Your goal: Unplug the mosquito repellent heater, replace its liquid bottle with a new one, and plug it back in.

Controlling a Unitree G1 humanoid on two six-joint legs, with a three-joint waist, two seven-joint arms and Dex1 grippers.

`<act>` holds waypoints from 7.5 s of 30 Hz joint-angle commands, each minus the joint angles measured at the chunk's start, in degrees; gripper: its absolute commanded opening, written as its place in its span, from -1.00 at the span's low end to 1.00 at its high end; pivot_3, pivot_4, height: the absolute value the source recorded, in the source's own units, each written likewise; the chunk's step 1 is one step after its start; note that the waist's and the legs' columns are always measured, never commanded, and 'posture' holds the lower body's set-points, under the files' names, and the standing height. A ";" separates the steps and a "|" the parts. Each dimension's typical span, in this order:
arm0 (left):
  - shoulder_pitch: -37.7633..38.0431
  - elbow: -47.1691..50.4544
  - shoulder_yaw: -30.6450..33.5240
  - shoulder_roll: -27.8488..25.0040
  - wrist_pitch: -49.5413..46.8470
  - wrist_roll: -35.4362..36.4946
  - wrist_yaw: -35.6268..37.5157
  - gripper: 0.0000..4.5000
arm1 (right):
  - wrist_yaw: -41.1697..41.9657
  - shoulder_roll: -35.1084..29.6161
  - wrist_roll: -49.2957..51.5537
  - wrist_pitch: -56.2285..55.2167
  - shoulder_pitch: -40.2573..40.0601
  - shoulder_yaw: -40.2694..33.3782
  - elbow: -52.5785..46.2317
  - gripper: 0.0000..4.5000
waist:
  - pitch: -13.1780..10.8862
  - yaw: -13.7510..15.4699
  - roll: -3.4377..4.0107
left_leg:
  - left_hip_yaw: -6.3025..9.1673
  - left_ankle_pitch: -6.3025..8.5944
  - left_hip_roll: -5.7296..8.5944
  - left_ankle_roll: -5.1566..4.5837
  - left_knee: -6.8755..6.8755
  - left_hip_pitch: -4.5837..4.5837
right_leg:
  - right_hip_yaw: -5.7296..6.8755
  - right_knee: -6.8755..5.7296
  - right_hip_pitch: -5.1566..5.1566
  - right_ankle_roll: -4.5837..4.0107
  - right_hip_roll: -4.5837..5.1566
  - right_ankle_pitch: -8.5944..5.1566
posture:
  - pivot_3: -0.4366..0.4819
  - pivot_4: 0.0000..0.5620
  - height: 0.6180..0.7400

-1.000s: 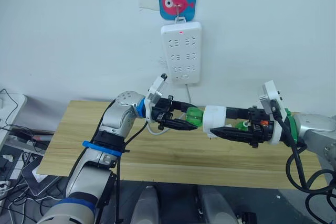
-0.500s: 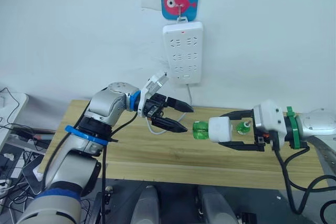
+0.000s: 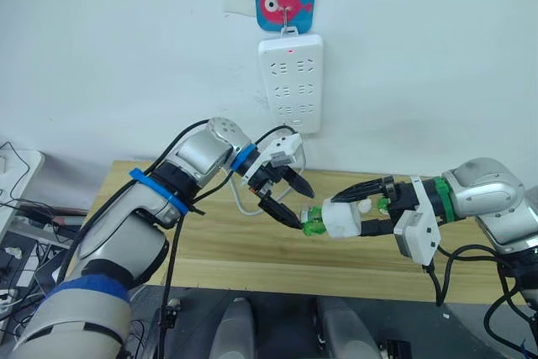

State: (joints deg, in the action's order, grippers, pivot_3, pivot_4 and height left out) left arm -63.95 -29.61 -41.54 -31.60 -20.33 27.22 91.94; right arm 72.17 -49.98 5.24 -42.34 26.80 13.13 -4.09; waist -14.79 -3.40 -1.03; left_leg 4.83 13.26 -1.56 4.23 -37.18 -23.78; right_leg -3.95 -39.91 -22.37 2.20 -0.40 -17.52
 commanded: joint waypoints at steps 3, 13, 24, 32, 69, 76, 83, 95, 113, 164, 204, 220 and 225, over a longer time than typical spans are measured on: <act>-1.50 0.99 -2.55 0.41 0.15 0.61 0.56 1.00 | -1.95 1.08 -2.29 -2.93 2.06 0.90 0.15 0.31 | 0.00 -0.24 0.00 | -0.01 0.00 -0.01 0.00 -0.01 0.02 | -0.02 -0.04 0.00 0.00 0.00 0.00 | -0.16 -0.32 1.00; -1.95 2.11 -6.69 0.67 0.72 -0.43 0.56 1.00 | -3.65 2.60 -6.00 -4.62 4.92 3.78 2.07 0.31 | 0.00 -0.18 0.00 | 0.01 -0.02 -0.01 0.02 -0.10 0.03 | -0.02 -0.11 0.00 -0.01 0.00 0.00 | -0.16 -0.33 1.00; -1.89 2.65 -8.85 1.25 0.29 -0.82 0.56 0.92 | -5.70 3.64 -8.23 -5.03 7.31 5.20 3.40 0.31 | 0.00 -0.18 0.00 | 0.01 -0.02 0.00 0.02 -0.18 0.02 | -0.03 -0.16 0.01 -0.01 0.01 0.01 | -0.17 -0.34 1.00; -1.89 1.04 -9.31 1.91 0.78 -1.70 0.56 0.03 | -6.46 3.77 -8.49 -4.96 8.27 5.81 4.26 0.31 | 0.00 -0.22 0.00 | 0.01 -0.01 0.01 0.00 -0.38 -0.01 | -0.03 -0.23 0.01 -0.01 0.02 0.01 | -0.17 -0.34 1.00; 23.80 9.14 22.15 20.13 26.65 -7.32 -24.91 0.03 | -61.31 8.00 45.79 74.22 -46.89 -32.06 -50.88 0.98 | 0.50 -2.00 0.21 | -0.08 0.19 -0.02 -0.33 -0.75 0.01 | -0.17 -0.70 0.08 -0.01 -0.01 -0.01 | -0.46 -0.35 1.00; 25.84 6.76 26.47 26.82 31.65 -12.70 -37.66 0.03 | -77.26 17.95 43.05 79.24 -41.46 -22.14 -55.91 0.98 | 0.99 -3.22 0.30 | -0.14 0.20 0.03 -0.34 -0.75 0.03 | -0.23 -0.67 0.07 0.02 -0.06 -0.03 | -0.50 -0.33 1.00; 27.91 6.40 26.17 28.93 33.10 -13.21 -36.01 0.03 | -81.14 20.70 38.45 81.97 -32.79 -16.89 -54.39 0.98 | 1.01 -3.27 0.31 | -0.10 0.20 0.00 -0.34 -0.69 0.00 | -0.18 -0.60 0.06 0.02 -0.12 -0.03 | -0.50 -0.32 1.00; 30.33 8.62 26.75 28.37 30.50 -11.05 -31.77 0.03 | -74.61 26.92 32.38 76.87 -33.23 -13.16 -49.99 0.98 | 1.02 -3.59 0.32 | -0.08 0.20 -0.02 -0.35 -0.68 0.01 | -0.16 -0.59 0.07 0.02 -0.12 -0.03 | -0.49 -0.31 1.00; 32.21 11.40 26.52 29.22 28.49 -10.89 -31.19 0.03 | -68.72 32.25 26.90 72.85 -30.87 -13.28 -46.44 0.98 | 1.02 -3.69 0.32 | -0.07 0.21 -0.03 -0.35 -0.67 0.01 | -0.16 -0.56 0.07 0.02 -0.12 -0.03 | -0.48 -0.32 1.00; 35.16 23.84 40.10 7.80 10.82 -1.02 -25.73 1.00 | -61.91 28.29 25.81 74.38 -28.20 -14.34 -44.10 0.33 | 1.48 -2.71 0.43 | -0.02 0.20 -0.06 -0.34 -0.60 -0.01 | -0.11 -0.52 0.04 0.02 -0.09 -0.03 | -0.20 -0.50 1.00; 6.72 -14.60 48.10 9.75 14.39 -3.83 -16.84 0.30 | -60.46 30.77 23.50 77.75 -13.73 -11.96 -37.86 0.33 | 2.48 -1.43 0.04 | 0.09 0.22 -0.02 -0.35 -0.51 -0.11 | 0.05 -0.35 0.03 0.01 -0.08 -0.02 | -0.17 -0.41 1.00; 7.09 -13.41 47.61 9.75 13.00 -4.77 -17.85 -0.44 | -64.41 36.60 17.45 82.24 -7.25 -4.14 -32.98 0.33 | 2.47 -1.42 0.05 | 0.10 0.22 -0.02 -0.35 -0.53 -0.12 | 0.06 -0.34 0.03 0.01 -0.07 -0.02 | -0.17 -0.35 1.00; 7.05 -13.51 47.45 9.54 13.36 -5.09 -17.66 -0.44 | -65.67 38.24 15.30 83.05 -6.17 -3.79 -31.46 0.33 | 2.47 -1.41 0.05 | 0.10 0.22 -0.02 -0.35 -0.53 -0.11 | 0.06 -0.34 0.02 0.01 -0.06 -0.02 | -0.17 -0.35 1.00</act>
State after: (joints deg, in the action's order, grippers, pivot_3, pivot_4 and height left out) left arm -55.89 -44.82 5.42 -21.56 -7.39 22.16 74.43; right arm 7.11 -12.40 21.22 41.26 19.25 9.64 -33.95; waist -12.32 -4.81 -0.98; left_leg 4.94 13.48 -1.58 3.89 -37.70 -23.89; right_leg -3.89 -40.25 -22.35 2.21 -0.46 -17.55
